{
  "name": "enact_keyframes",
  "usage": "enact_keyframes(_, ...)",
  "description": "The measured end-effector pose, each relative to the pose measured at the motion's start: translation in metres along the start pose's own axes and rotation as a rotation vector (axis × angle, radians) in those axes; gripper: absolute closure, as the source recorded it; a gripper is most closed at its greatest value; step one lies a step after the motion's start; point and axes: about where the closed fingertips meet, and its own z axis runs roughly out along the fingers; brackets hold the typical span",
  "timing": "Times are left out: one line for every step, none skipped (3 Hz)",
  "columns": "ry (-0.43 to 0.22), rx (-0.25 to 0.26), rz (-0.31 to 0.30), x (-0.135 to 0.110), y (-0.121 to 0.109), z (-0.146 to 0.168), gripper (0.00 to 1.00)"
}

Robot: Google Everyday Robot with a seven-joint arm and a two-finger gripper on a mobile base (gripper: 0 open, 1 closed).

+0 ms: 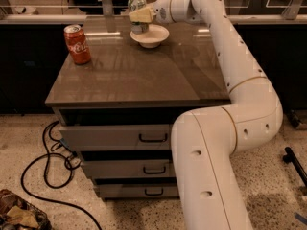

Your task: Place 7up can into paper bowl

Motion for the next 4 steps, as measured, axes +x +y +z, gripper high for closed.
enact_keyframes(0.021,0.044,0.027,0.011,-0.016,-0.012,1.0)
enact_keyframes(0.006,0.081,0.059,0.02,-0.033,-0.023,1.0)
enact_keyframes(-0.035,0.072,0.072,0.023,-0.035,-0.015,1.0)
enact_keyframes(-0.067,0.034,0.068,0.025,-0.026,0.003,1.0)
